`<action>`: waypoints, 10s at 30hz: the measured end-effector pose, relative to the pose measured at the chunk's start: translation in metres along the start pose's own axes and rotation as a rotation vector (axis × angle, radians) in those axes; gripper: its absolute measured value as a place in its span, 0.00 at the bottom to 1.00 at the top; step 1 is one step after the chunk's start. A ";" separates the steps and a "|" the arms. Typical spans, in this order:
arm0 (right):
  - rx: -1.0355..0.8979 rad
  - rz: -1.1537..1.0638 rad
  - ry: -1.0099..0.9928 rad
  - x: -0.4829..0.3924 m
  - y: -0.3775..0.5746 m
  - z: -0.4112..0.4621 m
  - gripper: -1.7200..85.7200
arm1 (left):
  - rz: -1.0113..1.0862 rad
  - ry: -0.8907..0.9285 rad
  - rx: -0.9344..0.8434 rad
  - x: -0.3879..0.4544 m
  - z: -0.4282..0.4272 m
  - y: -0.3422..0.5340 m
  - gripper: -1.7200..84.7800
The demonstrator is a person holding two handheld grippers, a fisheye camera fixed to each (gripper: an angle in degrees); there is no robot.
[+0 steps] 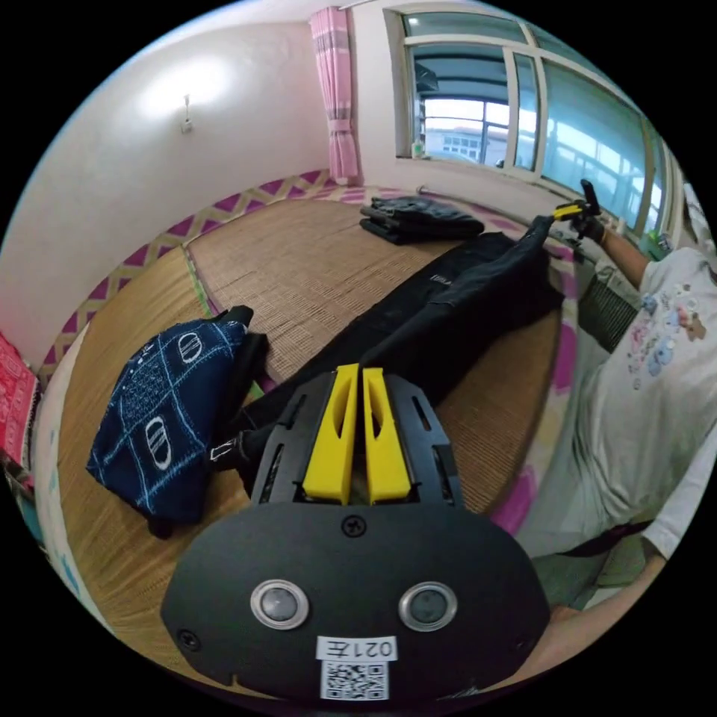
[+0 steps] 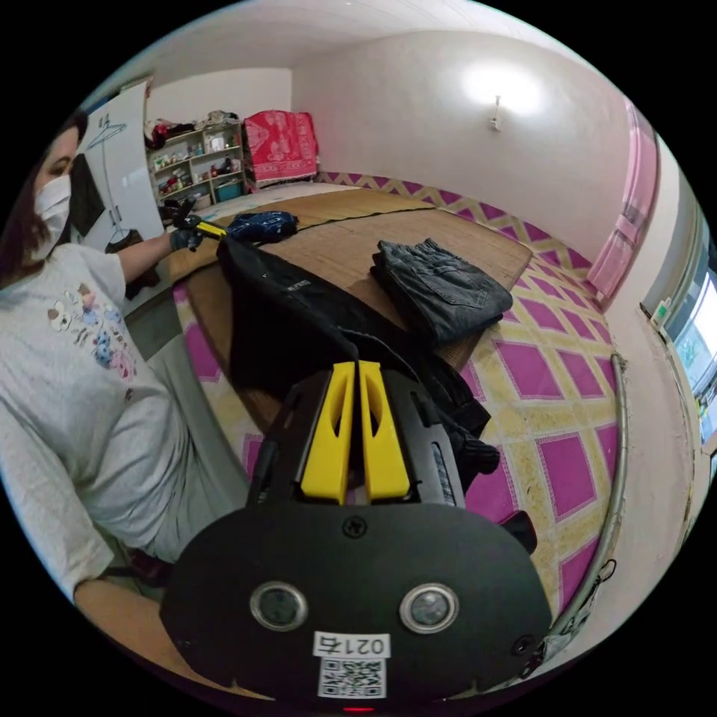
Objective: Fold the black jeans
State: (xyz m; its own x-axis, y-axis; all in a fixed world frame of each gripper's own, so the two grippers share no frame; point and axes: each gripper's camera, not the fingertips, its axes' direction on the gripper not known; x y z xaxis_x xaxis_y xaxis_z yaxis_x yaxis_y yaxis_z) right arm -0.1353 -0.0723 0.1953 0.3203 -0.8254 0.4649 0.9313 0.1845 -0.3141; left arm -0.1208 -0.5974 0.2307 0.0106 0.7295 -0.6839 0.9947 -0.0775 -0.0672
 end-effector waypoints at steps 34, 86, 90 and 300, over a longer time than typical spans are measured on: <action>-0.195 0.409 0.092 -0.010 0.148 0.030 0.01 | -0.598 0.324 0.075 0.033 -0.127 0.217 0.07; 0.547 1.247 -0.192 -0.086 0.447 -0.098 0.08 | -1.220 0.061 0.497 0.068 -0.284 0.427 0.10; 0.623 1.272 -0.301 -0.080 0.443 -0.084 0.11 | -1.282 0.128 0.558 0.070 -0.275 0.424 0.10; 0.139 0.005 0.123 -0.291 -0.213 0.209 0.08 | -0.502 0.295 0.185 0.315 0.344 -0.006 0.01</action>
State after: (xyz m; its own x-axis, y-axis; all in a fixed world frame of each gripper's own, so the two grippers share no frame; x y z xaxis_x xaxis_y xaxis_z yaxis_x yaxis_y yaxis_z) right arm -0.3908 0.2406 0.3001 0.3090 -0.8819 0.3561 0.9476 0.2536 -0.1942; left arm -0.1585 -0.6013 -0.2346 -0.4009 0.8627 -0.3082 0.8516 0.2270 -0.4724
